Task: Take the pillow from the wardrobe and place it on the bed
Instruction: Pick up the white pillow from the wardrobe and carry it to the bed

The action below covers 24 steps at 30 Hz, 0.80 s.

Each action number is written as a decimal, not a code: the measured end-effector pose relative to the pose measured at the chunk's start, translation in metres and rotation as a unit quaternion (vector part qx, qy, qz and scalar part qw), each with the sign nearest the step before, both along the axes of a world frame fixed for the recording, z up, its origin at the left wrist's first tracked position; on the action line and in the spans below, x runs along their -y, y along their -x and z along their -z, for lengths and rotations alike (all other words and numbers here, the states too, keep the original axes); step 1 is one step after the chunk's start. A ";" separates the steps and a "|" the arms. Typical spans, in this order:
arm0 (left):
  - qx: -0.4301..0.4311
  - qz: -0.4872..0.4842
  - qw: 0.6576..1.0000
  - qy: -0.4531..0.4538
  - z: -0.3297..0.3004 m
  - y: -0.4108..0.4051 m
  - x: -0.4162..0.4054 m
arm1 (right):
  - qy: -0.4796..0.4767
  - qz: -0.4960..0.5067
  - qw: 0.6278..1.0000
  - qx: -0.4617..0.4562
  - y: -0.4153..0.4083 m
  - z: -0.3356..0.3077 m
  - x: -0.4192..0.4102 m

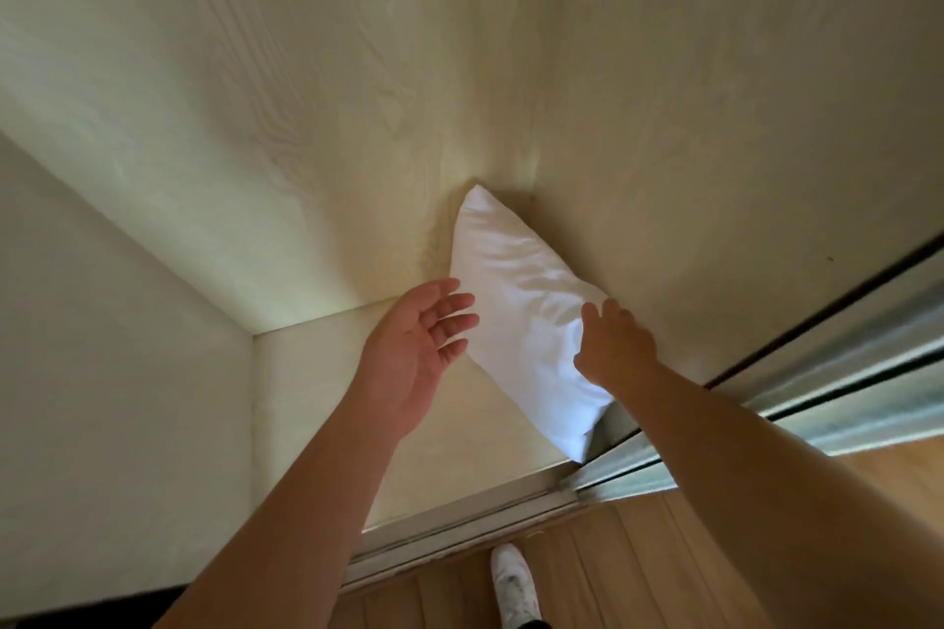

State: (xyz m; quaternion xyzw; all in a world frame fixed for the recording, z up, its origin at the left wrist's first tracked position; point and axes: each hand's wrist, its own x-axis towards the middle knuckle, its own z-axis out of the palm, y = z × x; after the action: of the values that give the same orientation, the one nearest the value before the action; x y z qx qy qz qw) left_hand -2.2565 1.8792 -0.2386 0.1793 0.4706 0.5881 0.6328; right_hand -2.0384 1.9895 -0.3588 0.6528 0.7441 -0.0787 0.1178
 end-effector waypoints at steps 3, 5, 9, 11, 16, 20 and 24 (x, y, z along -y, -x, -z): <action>-0.003 0.009 1.000 -0.001 0.007 0.003 -0.011 | 0.016 -0.026 0.999 0.027 -0.006 0.015 -0.006; -0.005 0.009 1.000 0.000 0.011 0.006 -0.017 | 0.035 -0.038 0.998 0.031 -0.007 0.024 -0.005; -0.005 0.008 1.000 0.006 0.023 0.012 -0.022 | 0.054 -0.066 0.994 0.064 -0.012 0.046 0.003; -0.007 0.013 1.000 0.008 0.028 0.015 -0.023 | 0.057 -0.051 0.993 0.084 -0.014 0.054 0.006; -0.015 0.015 0.999 0.025 0.034 0.016 -0.023 | 0.033 -0.063 0.992 0.102 -0.009 0.057 0.000; -0.018 0.021 0.999 0.017 0.028 0.020 -0.022 | -0.004 -0.106 0.989 0.104 -0.006 0.045 -0.007; -0.018 0.021 1.000 0.007 0.023 0.023 -0.019 | -0.025 -0.145 0.984 0.101 -0.005 0.039 -0.009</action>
State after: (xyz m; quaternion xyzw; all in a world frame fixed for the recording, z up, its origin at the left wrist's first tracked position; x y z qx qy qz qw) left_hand -2.2799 1.8979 -0.2619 0.1950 0.4822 0.5682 0.6377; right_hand -2.0336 1.9982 -0.3977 0.5457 0.8167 0.0239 0.1864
